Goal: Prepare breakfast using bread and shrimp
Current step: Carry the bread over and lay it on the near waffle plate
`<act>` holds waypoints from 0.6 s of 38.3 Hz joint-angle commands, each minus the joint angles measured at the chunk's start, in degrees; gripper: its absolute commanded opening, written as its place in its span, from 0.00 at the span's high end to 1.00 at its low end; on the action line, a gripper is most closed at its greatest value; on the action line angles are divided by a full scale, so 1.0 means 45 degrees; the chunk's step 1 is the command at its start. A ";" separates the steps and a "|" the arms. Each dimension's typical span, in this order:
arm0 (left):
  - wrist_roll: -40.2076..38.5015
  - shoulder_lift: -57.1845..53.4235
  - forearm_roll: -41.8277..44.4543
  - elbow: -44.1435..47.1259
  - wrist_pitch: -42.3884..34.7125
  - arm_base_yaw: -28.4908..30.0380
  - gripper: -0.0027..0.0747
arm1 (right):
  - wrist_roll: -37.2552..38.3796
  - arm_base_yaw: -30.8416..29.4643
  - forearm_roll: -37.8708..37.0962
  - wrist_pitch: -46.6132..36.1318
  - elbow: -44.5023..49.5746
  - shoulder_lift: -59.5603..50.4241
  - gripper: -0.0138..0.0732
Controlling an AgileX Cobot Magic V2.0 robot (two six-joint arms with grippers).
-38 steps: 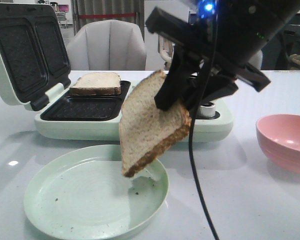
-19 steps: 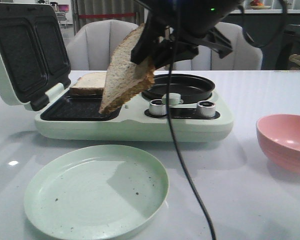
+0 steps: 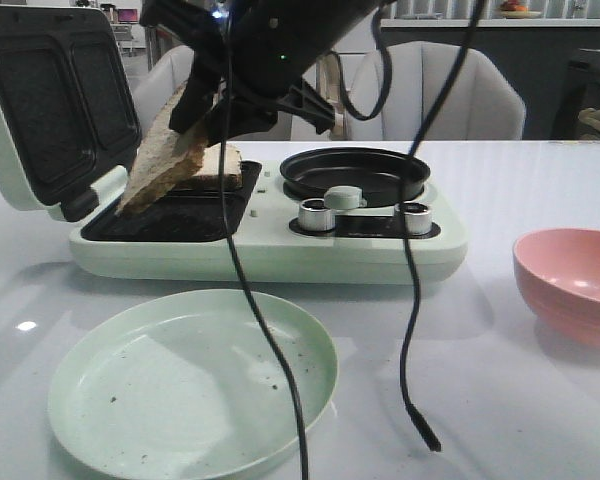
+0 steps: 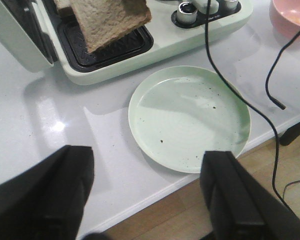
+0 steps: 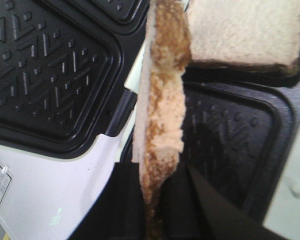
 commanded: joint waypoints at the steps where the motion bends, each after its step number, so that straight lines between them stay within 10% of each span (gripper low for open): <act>1: -0.0003 -0.0020 0.0266 -0.0379 -0.0843 -0.0082 0.31 | -0.0103 0.0016 0.0424 0.0033 -0.1065 -0.0201 0.70; 11: -0.0003 -0.0020 0.0266 -0.0379 -0.0843 -0.0082 0.31 | -0.0103 -0.0052 0.0169 0.0438 -0.1231 0.0267 0.28; 23: -0.0003 -0.0020 0.0266 -0.0379 -0.0843 -0.0082 0.31 | -0.0103 -0.1286 -0.1840 0.2892 -0.1231 -0.0911 0.25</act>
